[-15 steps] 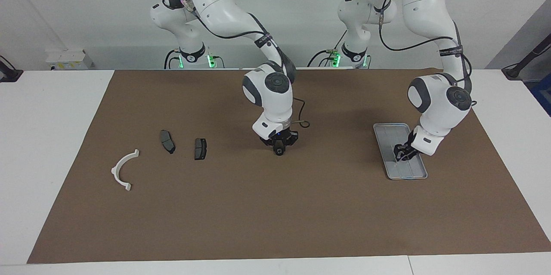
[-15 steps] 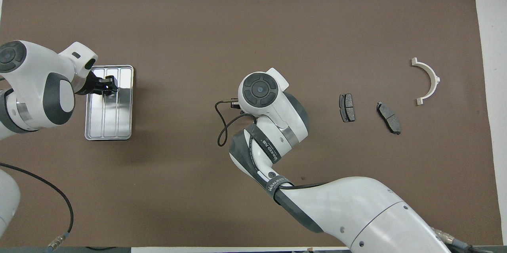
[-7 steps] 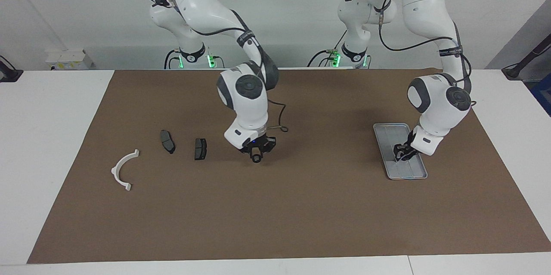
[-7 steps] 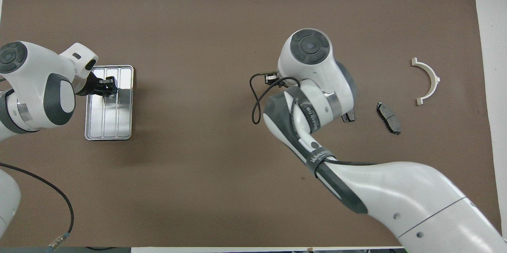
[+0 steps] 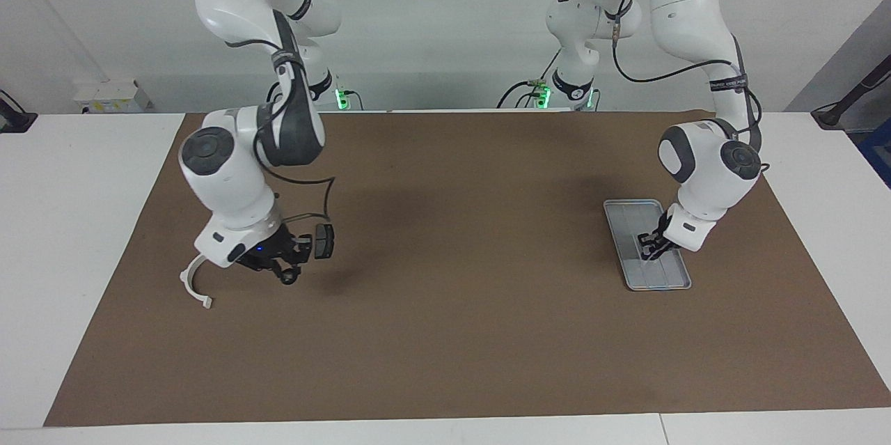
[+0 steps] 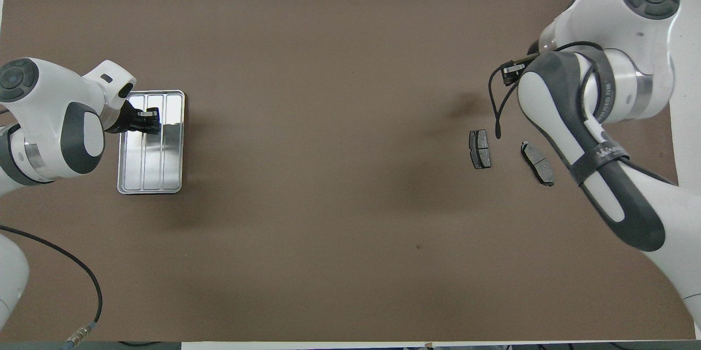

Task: Place bearing gear from tray to pile
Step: 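Carry the bearing with the right gripper while the left gripper carries another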

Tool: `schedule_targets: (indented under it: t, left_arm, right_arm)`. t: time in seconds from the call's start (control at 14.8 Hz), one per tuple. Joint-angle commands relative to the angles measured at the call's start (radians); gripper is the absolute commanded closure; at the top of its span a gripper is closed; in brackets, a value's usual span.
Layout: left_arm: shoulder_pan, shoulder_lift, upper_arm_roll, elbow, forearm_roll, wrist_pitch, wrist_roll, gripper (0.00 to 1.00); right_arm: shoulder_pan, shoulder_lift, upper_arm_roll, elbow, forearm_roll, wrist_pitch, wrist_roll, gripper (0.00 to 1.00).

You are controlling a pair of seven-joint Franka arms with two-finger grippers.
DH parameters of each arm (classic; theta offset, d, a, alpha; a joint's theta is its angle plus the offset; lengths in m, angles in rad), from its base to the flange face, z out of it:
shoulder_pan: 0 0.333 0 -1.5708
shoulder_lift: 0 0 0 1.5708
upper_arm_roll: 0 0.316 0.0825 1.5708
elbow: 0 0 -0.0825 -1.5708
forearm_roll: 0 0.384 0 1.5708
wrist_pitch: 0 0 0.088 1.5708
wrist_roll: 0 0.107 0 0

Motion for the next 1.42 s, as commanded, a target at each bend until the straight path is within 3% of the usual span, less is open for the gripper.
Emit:
schedule_targets:
  t: [0.0,0.27,0.81,1.08,1.35]
  left_arm:
    - [-0.008,-0.005,0.007,0.023,-0.017,-0.023,0.000,0.86]
    - [-0.046,0.011,0.005,0.141,-0.017,-0.137,-0.089,0.86]
    - [-0.268,0.008,0.005,0.292,-0.017,-0.332,-0.502,0.86]
    - [-0.435,0.007,0.002,0.300,-0.020,-0.327,-0.825,0.85]
    - [-0.577,0.011,-0.001,0.300,-0.043,-0.275,-1.003,0.85]
  right_arm:
    - [-0.070,0.005,0.015,-0.045,0.011,0.061,-0.101,1.00]
    - [-0.098,0.017,0.015,-0.119,0.011,0.167,-0.152,1.00]
    - [-0.127,0.021,0.015,-0.200,0.013,0.253,-0.207,1.00]
    - [-0.142,0.018,0.015,-0.239,0.016,0.274,-0.233,1.00]
    - [-0.151,0.015,0.017,-0.262,0.019,0.274,-0.236,1.00]
